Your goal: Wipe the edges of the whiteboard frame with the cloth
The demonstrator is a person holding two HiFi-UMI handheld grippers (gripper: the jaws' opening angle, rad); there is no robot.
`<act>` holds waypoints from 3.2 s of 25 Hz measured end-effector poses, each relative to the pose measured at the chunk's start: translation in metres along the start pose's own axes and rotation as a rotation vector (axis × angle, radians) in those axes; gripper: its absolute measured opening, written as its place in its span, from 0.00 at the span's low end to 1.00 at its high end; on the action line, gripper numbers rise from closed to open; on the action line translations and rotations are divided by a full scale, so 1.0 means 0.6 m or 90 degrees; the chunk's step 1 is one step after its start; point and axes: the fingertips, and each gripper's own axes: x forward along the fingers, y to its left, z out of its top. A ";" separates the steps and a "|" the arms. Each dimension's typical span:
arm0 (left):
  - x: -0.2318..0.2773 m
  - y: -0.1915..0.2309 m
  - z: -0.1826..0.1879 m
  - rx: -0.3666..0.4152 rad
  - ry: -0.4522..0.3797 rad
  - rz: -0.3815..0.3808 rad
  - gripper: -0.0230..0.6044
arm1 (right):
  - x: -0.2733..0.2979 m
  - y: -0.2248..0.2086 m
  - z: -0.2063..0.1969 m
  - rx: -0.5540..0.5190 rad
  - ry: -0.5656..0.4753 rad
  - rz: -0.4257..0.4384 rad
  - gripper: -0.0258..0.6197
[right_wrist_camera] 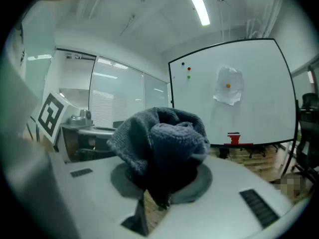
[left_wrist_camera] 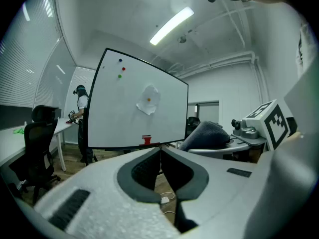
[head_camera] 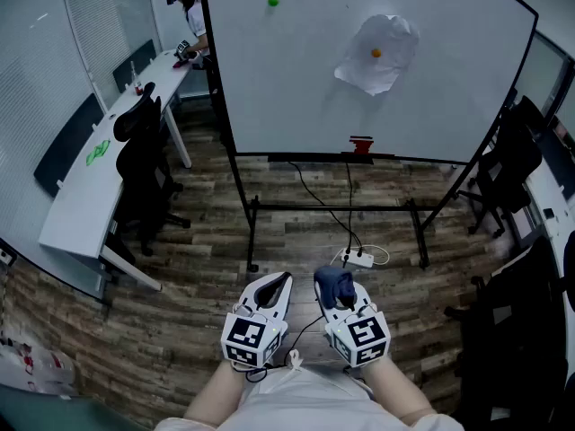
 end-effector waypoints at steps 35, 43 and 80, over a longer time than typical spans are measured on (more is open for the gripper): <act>-0.142 0.291 -0.074 -0.102 0.026 0.031 0.07 | 0.248 0.198 -0.034 0.068 0.089 0.001 0.16; -0.098 0.381 -0.078 -0.124 0.033 0.064 0.07 | 0.342 0.176 -0.017 0.065 0.096 0.027 0.16; 0.330 0.823 -0.013 -0.089 0.104 0.105 0.07 | 0.961 -0.120 0.054 0.058 0.171 0.044 0.16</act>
